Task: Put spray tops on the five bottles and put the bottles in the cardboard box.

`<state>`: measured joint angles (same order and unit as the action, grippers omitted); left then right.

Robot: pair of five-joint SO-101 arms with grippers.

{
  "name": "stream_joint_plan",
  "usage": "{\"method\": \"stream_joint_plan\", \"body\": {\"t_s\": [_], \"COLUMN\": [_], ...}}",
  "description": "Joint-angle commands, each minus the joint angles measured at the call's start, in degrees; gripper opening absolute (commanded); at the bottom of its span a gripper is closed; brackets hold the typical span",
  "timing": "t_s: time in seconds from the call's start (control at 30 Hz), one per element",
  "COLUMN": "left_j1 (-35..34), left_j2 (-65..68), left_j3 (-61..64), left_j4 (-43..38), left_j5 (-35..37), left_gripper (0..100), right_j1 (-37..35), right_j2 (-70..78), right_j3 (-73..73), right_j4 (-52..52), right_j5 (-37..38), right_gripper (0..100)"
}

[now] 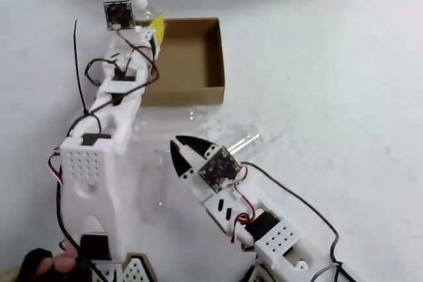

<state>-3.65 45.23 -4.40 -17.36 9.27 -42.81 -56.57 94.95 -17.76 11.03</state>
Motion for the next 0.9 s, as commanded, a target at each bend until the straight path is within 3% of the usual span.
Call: {"method": "stream_joint_plan", "body": {"t_s": [0.0,0.17,0.33,0.87], "left_j1": [-1.0,-1.3,-1.3,-1.3], "left_j2": [-0.6,-0.5,-0.5,-0.6], "left_j3": [-2.7,-2.6,-2.7,-2.7], "left_j4": [1.1,2.3,4.0,4.0], "left_j5": [-0.9,-0.4,-0.4,-0.4], "left_gripper": [9,28,38,40], "right_j1": [0.3,0.3,0.3,0.3], "right_j2": [-0.8,-0.8,-0.8,-0.8], "right_j3": [-0.4,-0.4,-0.4,-0.4], "right_j4": [0.1,0.1,0.1,0.1], "right_j5": [0.6,0.6,0.6,0.7], "right_gripper": [1.5,1.5,1.5,1.5]}}
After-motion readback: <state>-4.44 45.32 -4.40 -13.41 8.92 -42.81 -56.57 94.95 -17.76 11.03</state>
